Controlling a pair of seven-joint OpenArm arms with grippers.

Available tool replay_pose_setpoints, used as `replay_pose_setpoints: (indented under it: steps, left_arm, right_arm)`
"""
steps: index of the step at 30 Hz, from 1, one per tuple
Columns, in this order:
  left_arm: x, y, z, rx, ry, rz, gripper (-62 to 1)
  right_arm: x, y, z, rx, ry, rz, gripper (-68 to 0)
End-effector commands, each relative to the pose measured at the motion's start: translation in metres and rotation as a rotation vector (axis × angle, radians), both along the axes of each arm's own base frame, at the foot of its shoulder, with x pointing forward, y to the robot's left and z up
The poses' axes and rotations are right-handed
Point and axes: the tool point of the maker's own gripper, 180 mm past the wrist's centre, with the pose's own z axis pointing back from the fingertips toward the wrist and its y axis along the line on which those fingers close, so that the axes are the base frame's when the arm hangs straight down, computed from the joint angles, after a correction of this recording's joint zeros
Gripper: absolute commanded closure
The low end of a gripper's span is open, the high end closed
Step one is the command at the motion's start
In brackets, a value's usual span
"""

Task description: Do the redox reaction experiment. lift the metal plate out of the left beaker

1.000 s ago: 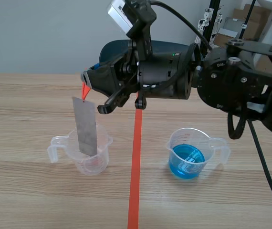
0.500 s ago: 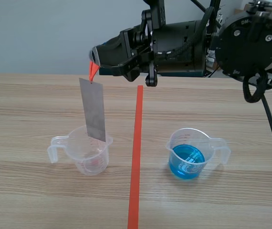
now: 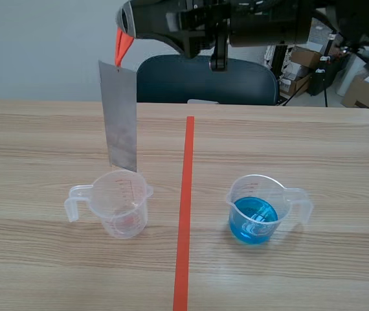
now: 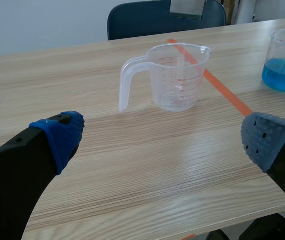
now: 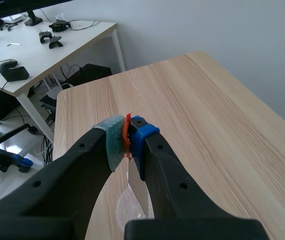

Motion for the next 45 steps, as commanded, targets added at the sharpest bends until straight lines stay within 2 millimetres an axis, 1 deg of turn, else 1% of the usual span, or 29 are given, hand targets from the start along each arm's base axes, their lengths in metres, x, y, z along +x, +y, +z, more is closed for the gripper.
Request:
replay_pose_setpoints:
  steps: [1,7,10,17,22,28,45]
  left_arm:
    - [0.0,-0.001,0.005,-0.005,-0.022,-0.009,-62.3]
    - [0.0,-0.001,0.006,-0.007,-0.027,-0.01,-62.3]
    - [0.0,-0.001,0.006,-0.007,-0.027,-0.01,-62.3]
    - [0.0,-0.001,0.006,-0.007,-0.027,-0.01,-62.3]
    - [0.0,-0.001,0.006,-0.007,-0.027,-0.01,-62.3]
    - [0.0,-0.001,0.006,-0.007,-0.027,-0.01,-62.3]
    - [0.0,-0.001,0.007,-0.007,-0.027,-0.01,-62.3]
  right_arm:
    - [0.001,-0.001,0.021,0.036,-0.032,0.002,-0.2]
    - [0.004,-0.005,0.036,0.055,-0.029,0.003,-0.2]
    - [0.005,-0.006,0.039,0.054,-0.036,0.002,-0.2]
    - [0.004,-0.004,0.036,0.042,-0.029,0.007,-0.2]
    - [0.002,-0.002,0.035,0.056,0.011,0.018,-0.2]
    - [-0.004,0.005,0.029,0.032,0.039,0.045,-0.2]
    - [-0.002,0.005,0.03,0.034,0.041,0.035,-0.2]
